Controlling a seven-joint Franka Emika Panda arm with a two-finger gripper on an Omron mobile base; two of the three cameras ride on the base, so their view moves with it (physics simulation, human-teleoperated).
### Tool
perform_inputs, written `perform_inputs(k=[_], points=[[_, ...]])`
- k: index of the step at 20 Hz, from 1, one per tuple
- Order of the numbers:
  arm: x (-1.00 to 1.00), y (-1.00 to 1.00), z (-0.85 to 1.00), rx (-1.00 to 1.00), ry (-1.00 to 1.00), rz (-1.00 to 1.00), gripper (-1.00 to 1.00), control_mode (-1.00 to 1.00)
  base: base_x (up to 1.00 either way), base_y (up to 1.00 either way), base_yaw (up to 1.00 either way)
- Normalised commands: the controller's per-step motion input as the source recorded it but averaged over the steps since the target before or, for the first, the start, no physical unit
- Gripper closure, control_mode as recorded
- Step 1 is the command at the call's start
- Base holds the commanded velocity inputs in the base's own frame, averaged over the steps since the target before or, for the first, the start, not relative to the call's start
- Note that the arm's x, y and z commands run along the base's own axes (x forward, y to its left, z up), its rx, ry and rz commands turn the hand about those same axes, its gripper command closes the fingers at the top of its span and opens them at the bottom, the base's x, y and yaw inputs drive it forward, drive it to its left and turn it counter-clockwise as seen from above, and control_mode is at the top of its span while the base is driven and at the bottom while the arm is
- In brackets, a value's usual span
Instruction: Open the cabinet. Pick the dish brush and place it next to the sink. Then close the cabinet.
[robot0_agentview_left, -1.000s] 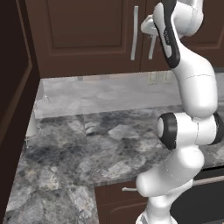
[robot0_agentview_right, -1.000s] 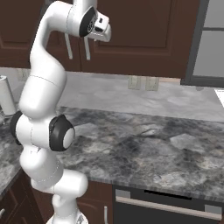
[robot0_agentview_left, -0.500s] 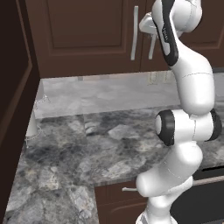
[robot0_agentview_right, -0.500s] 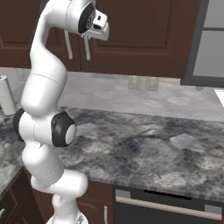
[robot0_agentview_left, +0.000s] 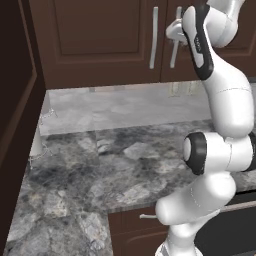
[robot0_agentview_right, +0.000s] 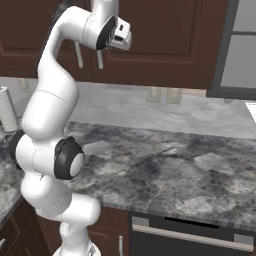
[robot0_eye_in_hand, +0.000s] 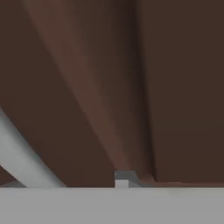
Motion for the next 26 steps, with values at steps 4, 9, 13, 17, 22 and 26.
perform_inputs(k=[4,9,13,17,22,26], points=[[0.00,-0.90,-0.23,0.06,-0.16,-0.02,1.00,-1.00,0.00,0.00,0.00],[-0.01,-0.96,-0.14,0.08,-0.13,-0.04,1.00,-1.00,0.00,0.00,0.00],[-0.25,-1.00,-0.03,0.13,-0.14,-0.07,1.00,-1.00,0.00,0.00,0.00],[-0.54,-1.00,0.00,0.15,-0.13,-0.07,1.00,-1.00,0.00,0.00,0.00],[-0.89,-1.00,0.00,0.16,-0.08,-0.07,1.00,-1.00,0.00,0.00,0.00],[-0.77,-1.00,0.00,0.12,-0.04,-0.06,1.00,-1.00,0.00,0.00,0.00]])
